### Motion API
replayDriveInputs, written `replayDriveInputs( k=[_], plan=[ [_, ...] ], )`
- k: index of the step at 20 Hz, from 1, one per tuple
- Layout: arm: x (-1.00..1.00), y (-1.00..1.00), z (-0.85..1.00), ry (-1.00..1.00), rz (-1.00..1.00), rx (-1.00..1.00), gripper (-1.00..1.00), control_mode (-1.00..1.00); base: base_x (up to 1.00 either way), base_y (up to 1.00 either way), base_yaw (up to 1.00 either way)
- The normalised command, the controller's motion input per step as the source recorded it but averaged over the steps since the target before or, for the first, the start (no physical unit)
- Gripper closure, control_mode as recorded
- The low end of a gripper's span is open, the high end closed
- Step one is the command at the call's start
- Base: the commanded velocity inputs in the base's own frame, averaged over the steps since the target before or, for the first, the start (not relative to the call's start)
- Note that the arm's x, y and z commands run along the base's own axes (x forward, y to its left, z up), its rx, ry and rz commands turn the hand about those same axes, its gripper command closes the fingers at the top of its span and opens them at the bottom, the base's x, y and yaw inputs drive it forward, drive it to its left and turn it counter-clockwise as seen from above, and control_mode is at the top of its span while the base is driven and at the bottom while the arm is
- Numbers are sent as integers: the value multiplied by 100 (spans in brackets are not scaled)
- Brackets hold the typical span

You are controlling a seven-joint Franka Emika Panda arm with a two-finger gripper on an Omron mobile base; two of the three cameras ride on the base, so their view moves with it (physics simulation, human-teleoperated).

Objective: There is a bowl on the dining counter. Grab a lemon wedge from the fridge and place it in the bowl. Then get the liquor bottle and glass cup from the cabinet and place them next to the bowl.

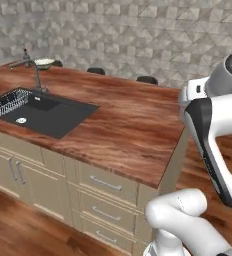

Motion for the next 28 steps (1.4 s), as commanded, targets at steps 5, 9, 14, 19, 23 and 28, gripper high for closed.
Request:
replayDriveInputs(
  k=[5,9,14,19,23,28],
  plan=[
    [0,0,0,0,0,0,100,100,30,-87,-48],
    [0,0,0,0,0,0,100,100,61,-72,-44],
    [0,0,0,0,0,0,100,100,76,-42,-37],
    [0,0,0,0,0,0,100,100,24,-77,-23],
    [0,0,0,0,0,0,100,100,-38,-99,-7],
    [0,0,0,0,0,0,100,100,37,-88,-24]
  ],
)
